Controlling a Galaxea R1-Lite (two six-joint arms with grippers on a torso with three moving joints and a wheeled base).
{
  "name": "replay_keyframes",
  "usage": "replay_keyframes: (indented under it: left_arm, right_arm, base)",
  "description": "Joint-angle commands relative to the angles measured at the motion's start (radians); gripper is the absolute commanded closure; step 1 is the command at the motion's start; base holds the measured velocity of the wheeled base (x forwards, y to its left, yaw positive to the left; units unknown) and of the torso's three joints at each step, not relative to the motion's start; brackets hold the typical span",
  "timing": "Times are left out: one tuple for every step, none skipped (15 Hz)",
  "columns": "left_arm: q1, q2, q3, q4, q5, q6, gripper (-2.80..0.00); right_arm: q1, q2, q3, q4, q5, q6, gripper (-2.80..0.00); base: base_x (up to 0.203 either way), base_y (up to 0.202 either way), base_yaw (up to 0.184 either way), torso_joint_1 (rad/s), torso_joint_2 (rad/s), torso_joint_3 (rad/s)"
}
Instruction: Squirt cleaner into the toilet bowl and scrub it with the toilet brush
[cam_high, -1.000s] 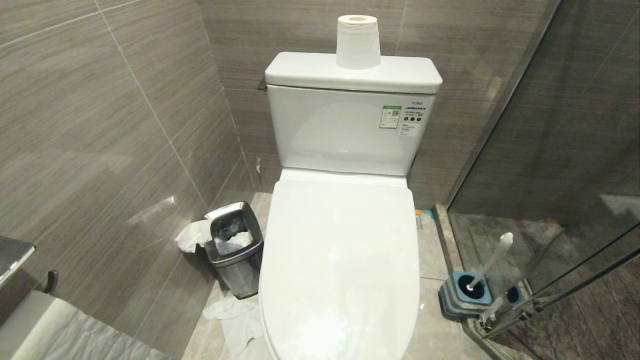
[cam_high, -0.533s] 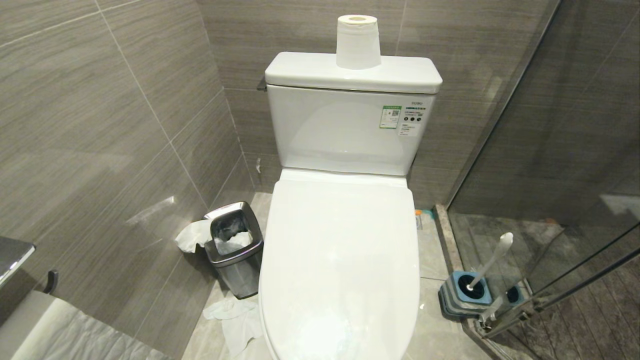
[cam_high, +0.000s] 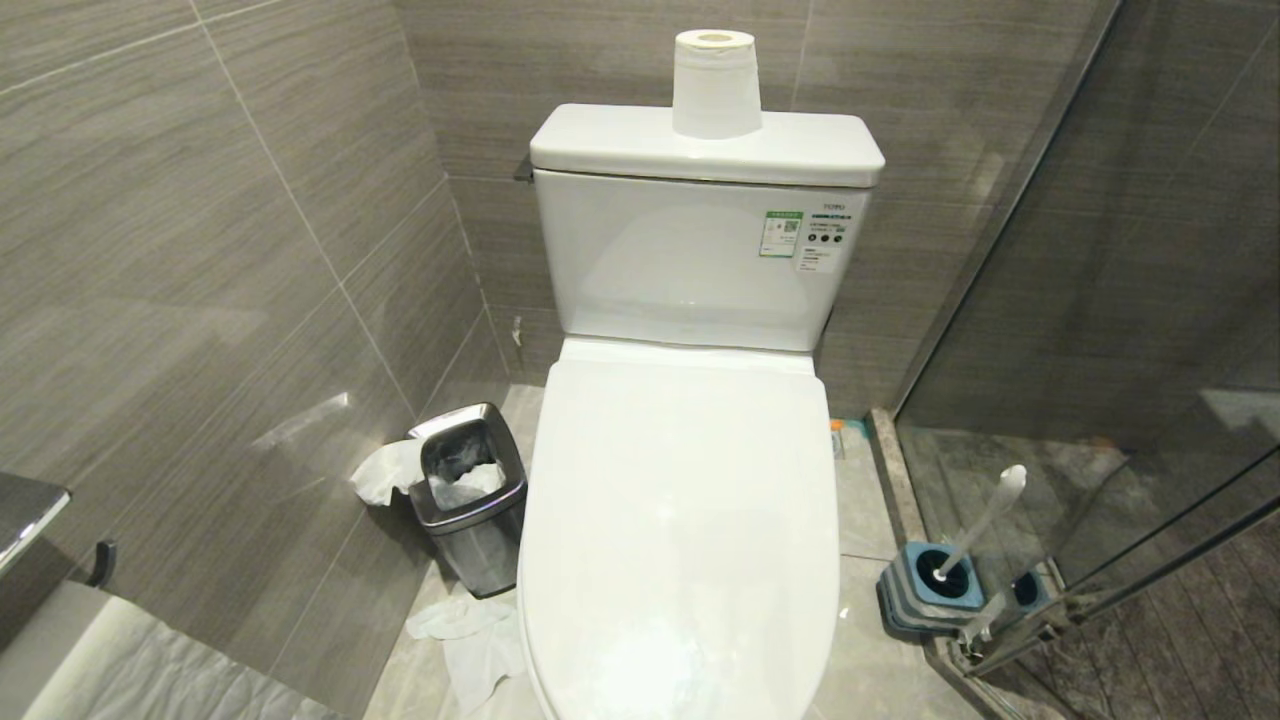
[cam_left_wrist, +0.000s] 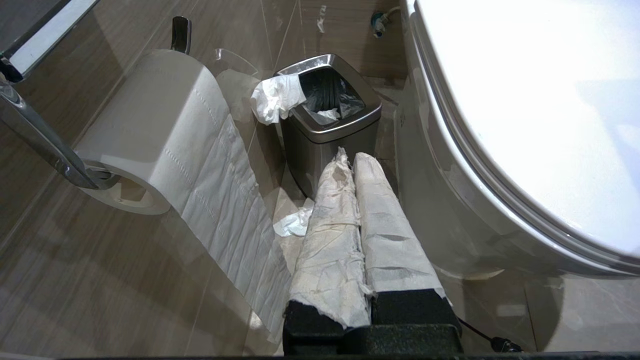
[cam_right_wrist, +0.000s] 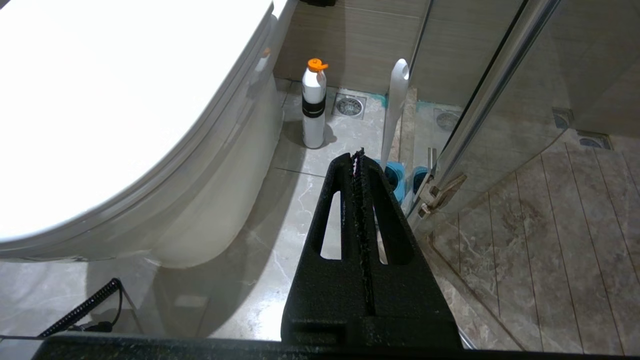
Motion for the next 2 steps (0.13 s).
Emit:
replay_keyframes:
  left_arm:
    - [0.000,0.001,0.000,0.001,-0.001,0.000,0.00]
    - [0.000,0.001,0.000,0.001,0.000,0.000,0.00]
  right_arm:
    - [0.000,0.001,0.000,0.000,0.000,0.000,0.00]
    - [0.000,0.001,0.001,0.000,0.000,0.000,0.00]
  base:
    - [0.000,0.000,0.000,0.000,0.00,0.000]
    - [0.000,0.000,0.000,0.000,0.00,0.000]
